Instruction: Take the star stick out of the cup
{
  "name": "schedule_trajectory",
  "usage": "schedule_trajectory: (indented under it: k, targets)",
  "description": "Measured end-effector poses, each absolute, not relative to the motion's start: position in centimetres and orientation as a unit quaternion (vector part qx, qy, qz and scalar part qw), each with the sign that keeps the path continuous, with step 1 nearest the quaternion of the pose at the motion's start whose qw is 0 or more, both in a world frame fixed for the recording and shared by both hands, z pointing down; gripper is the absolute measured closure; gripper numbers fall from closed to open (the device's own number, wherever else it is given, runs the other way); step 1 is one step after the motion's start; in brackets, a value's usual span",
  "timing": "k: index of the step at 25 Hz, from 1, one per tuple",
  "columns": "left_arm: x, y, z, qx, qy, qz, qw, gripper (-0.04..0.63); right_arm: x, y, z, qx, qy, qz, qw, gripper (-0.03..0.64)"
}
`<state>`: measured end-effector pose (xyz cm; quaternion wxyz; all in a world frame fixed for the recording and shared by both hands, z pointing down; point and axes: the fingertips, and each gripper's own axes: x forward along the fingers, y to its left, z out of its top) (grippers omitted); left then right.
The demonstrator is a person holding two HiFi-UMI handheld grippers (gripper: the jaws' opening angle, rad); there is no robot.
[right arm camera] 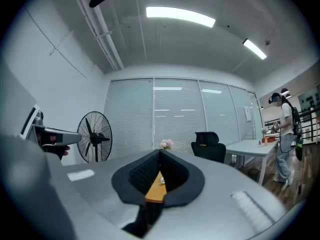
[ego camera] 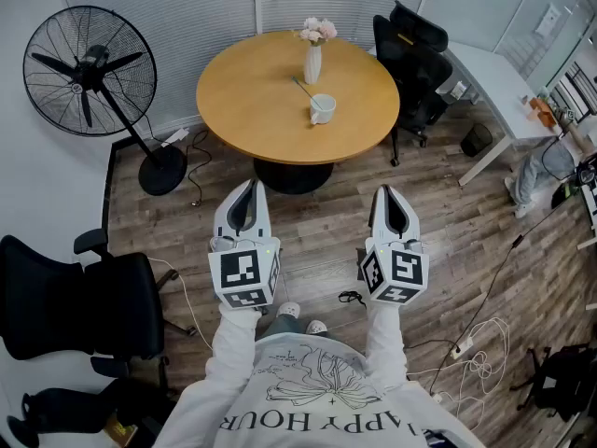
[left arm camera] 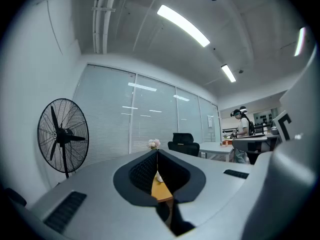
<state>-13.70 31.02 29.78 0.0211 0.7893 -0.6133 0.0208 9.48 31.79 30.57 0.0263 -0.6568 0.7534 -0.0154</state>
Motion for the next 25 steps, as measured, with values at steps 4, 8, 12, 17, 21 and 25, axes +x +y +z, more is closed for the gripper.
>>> schedule_trajectory:
  k: [4,8,12,17,21,25]
  targets:
    - [-14.2,30.3,30.0,0.790,-0.613,0.021,0.022,0.589,9.0,31.2,30.9,-0.657,0.753,-0.018,0.025,0.606]
    - [-14.5,29.4,30.2,0.793,-0.608,0.019,0.027,0.589,8.6,30.5,31.1,-0.658,0.753,-0.020,0.024,0.606]
    - [-14.7,28.2,30.3,0.799,-0.601,0.016,0.027,0.589,8.4,29.4,31.4,-0.663,0.748,-0.024,0.025,0.606]
    - [-15.1,26.5,30.6,0.808,-0.589,0.014,0.031,0.589,7.5,27.9,31.8,-0.665,0.746,-0.022,0.020,0.606]
    - [-15.7,25.2,31.1,0.814,-0.580,0.018,0.034,0.589,6.5,27.2,32.5,-0.667,0.744,-0.026,0.016,0.606]
    - [-16.0,24.1,31.7,0.819,-0.572,0.023,0.036,0.588,5.8,26.7,33.2,-0.671,0.741,-0.036,0.017,0.606]
